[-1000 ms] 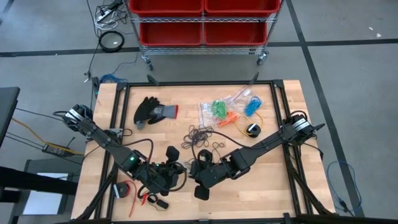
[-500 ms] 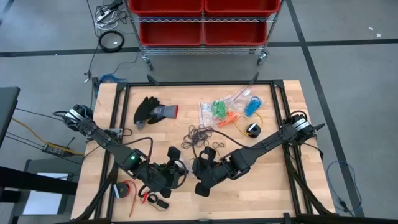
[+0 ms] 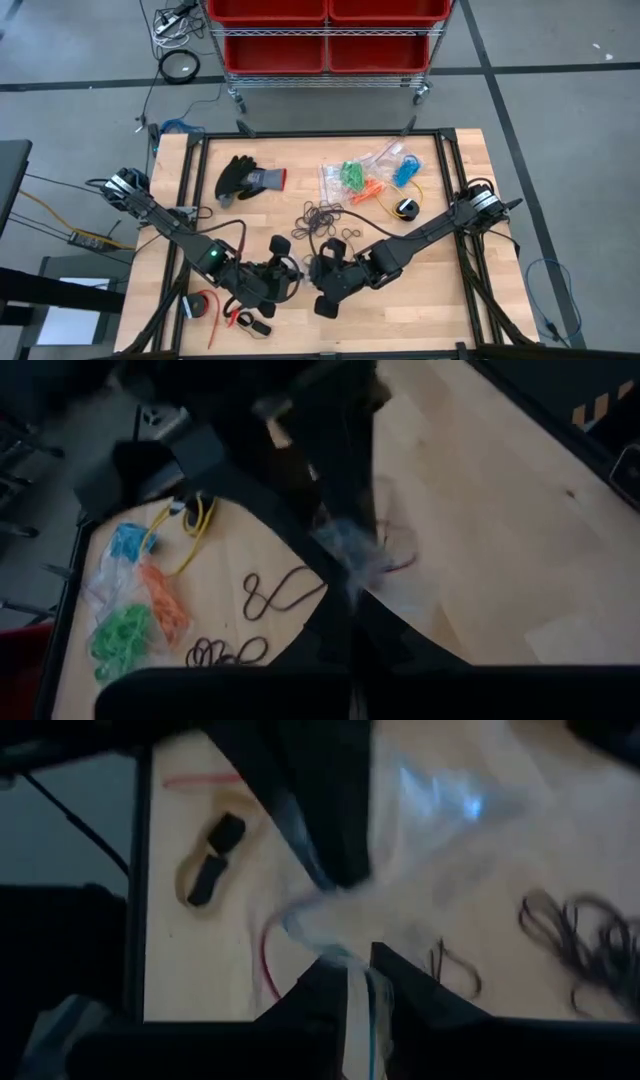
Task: Sort rubber bands
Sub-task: Open the transparent zip bag
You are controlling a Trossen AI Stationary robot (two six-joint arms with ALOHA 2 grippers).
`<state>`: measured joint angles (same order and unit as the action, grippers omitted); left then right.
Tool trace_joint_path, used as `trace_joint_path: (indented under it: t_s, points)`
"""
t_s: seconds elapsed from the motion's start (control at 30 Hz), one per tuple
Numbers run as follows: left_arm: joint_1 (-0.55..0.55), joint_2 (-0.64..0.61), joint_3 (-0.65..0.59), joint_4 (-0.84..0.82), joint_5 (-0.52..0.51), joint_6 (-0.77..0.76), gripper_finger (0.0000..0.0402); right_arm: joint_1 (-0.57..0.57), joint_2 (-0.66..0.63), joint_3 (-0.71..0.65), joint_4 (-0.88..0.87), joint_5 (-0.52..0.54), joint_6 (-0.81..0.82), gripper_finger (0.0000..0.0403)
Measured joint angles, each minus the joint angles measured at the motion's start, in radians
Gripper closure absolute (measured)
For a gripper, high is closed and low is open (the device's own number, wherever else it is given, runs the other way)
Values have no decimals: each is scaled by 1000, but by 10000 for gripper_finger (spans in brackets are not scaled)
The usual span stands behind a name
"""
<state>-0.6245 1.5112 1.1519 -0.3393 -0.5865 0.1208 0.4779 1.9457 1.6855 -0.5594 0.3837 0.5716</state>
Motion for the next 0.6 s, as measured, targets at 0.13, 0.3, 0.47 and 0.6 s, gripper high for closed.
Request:
trace_joint_path:
  t_s: [0.13, 0.3, 0.47, 0.6]
  points:
    - [15, 0, 0, 4, -7, -34, 401, 6, 0, 0, 35, 17, -58, 370]
    - [13, 0, 0, 53, -5, -17, 401, 6, 0, -26, 0, 17, -15, 390]
    - [14, 1, 0, 36, 0, -17, 401, 5, 0, -42, 45, 20, -15, 401]
    - [14, 1, 0, 9, 2, -18, 401, 6, 0, -45, 47, 29, -16, 402]
